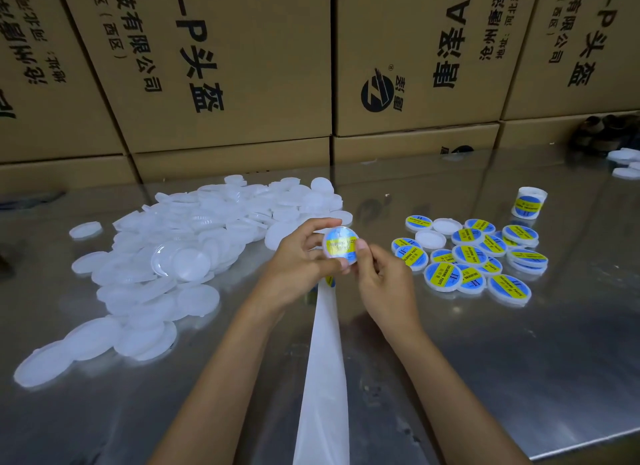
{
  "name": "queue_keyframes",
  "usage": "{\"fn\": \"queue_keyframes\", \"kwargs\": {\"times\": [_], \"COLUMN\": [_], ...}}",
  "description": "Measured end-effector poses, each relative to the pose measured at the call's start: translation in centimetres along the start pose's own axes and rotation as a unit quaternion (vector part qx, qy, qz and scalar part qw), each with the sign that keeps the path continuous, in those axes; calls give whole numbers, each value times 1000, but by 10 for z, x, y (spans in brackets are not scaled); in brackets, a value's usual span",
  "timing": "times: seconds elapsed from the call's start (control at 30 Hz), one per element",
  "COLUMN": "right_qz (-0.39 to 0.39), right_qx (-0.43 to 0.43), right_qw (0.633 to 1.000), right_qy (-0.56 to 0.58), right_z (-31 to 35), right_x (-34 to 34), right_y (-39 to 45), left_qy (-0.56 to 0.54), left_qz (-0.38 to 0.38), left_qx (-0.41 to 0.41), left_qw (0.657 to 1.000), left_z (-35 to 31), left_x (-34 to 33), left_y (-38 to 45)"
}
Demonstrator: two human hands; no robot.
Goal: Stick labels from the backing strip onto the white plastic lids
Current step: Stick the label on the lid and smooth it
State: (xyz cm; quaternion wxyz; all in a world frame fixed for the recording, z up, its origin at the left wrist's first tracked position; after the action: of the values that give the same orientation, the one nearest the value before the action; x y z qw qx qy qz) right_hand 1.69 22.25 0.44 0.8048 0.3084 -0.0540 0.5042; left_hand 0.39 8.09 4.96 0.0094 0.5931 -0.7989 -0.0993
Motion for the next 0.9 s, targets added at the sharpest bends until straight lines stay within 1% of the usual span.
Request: {"fn": "queue_keyframes", "kwargs": {"times": [0.07,0.2,0.27,0.33,0.43,0.57,0.7,0.8,0.83,0.9], "right_qz": [17,74,99,119,157,218,214,190,171,119], "right_qx": [2,12,19,9,-51,-141,-195,-217,-230,-273], "right_qw": [1000,996,994,991,978,950,929,927,927,916], "right_qy": [14,39,37,62,125,174,228,238,243,270], "right_z": [3,12,16,20,20,16,11,8,6,0], "right_x": [-2,-7,-9,-10,-10,-7,-4,-3,-3,0], "right_y": [0,-6,-9,-10,-9,-8,-5,-3,-2,2], "left_qy": [-1,-26,-25,-27,-26,-27,-28,3,0,-25], "left_qz": [-23,-97,-121,-140,-146,-111,-61,-34,-44,-105], "left_qx": [-3,-5,-14,-24,-28,-17,6,2,-4,-19], "left_qw": [1000,995,992,990,988,993,998,999,999,994], "left_z": [-1,-1,-1,0,0,1,4,6,6,5], "left_x": [2,10,13,14,13,12,9,7,8,13], "left_y": [0,0,1,2,2,2,4,4,4,5]}}
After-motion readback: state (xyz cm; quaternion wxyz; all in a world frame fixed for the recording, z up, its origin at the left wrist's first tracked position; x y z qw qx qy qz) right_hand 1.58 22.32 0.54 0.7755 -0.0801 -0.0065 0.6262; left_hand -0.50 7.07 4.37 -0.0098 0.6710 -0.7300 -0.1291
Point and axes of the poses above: each hand's wrist, its own y-axis towards the middle knuckle, its own x-axis out of the back of the hand, z = x × y, the point moved 3 cm from there along y, towards the middle knuckle, and after that the axes turned 13 degrees about -y, right-handed, at the moved point
